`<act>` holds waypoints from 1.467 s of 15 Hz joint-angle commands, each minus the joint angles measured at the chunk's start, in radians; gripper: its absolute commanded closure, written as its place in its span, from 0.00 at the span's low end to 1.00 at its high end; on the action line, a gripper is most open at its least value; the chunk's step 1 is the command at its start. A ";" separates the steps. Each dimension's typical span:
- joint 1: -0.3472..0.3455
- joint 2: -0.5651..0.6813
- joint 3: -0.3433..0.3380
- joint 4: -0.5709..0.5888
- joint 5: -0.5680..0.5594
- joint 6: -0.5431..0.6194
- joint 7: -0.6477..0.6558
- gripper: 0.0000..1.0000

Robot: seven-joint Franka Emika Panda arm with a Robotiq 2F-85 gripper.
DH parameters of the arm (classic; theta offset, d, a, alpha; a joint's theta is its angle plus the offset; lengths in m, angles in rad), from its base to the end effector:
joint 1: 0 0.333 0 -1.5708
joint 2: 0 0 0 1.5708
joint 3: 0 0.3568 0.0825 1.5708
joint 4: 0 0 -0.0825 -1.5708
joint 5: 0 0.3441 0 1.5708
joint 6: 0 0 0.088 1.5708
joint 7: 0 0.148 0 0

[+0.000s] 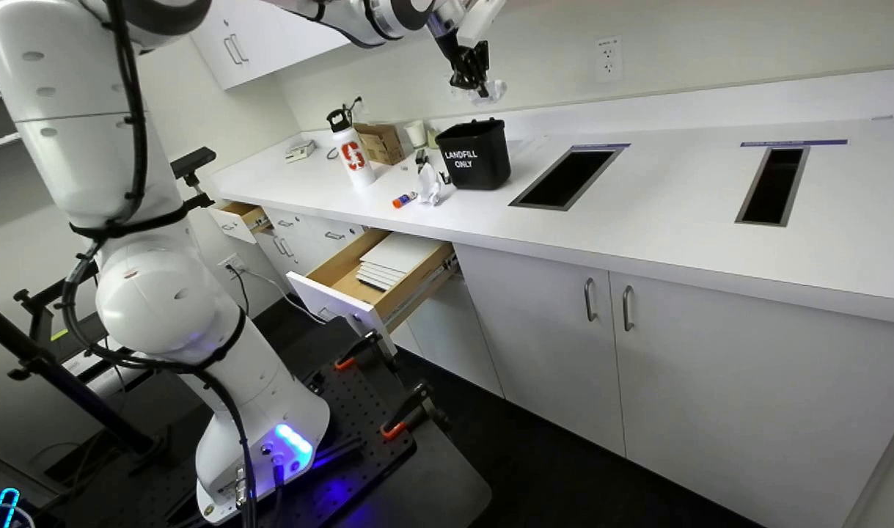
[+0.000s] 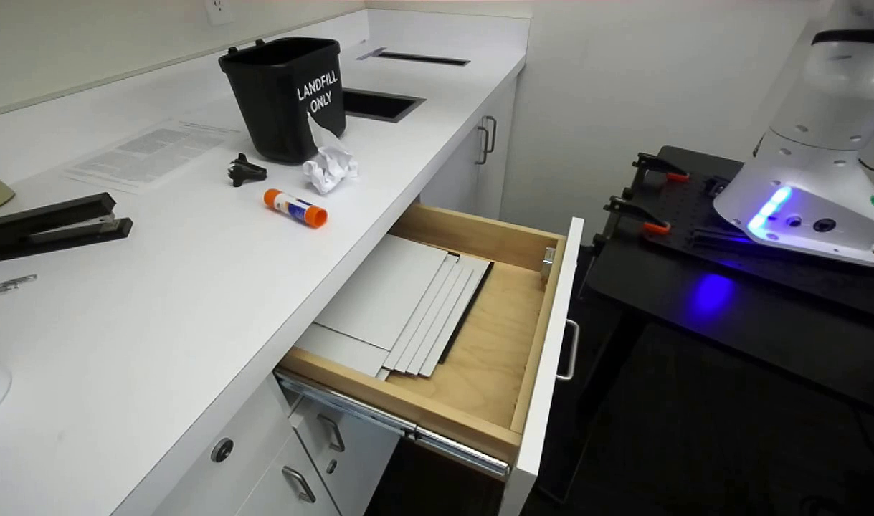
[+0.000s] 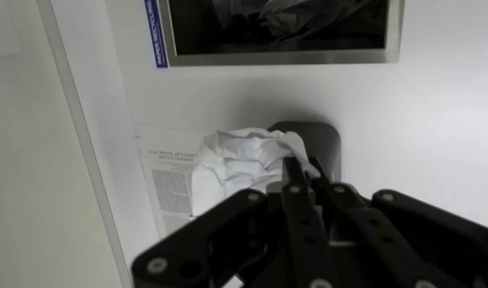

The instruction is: Put the paper in the bin

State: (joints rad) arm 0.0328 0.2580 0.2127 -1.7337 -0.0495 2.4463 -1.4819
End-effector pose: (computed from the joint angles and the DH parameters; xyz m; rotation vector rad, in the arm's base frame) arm 0.6454 0.1463 0.5007 1.8280 2.1635 0.5509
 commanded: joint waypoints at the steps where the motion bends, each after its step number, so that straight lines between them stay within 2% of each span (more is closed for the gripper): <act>1: 0.008 0.106 0.043 0.157 0.072 -0.070 -0.190 0.98; 5: 0.018 0.181 0.072 0.251 0.115 -0.168 -0.306 0.98; 9: 0.040 0.210 0.061 0.291 0.103 -0.231 -0.320 0.98; 10: 0.045 0.214 0.058 0.295 0.099 -0.238 -0.316 0.68; 12: 0.051 0.217 0.057 0.302 0.094 -0.252 -0.317 0.60; 19: 0.076 0.196 0.041 0.283 0.073 -0.234 -0.283 0.06; 20: 0.085 0.170 0.035 0.254 0.061 -0.218 -0.260 0.01; 22: 0.099 0.117 0.028 0.189 0.037 -0.174 -0.225 0.00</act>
State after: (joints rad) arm 0.1006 0.4601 0.2664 -1.4628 0.0229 2.2371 -1.7613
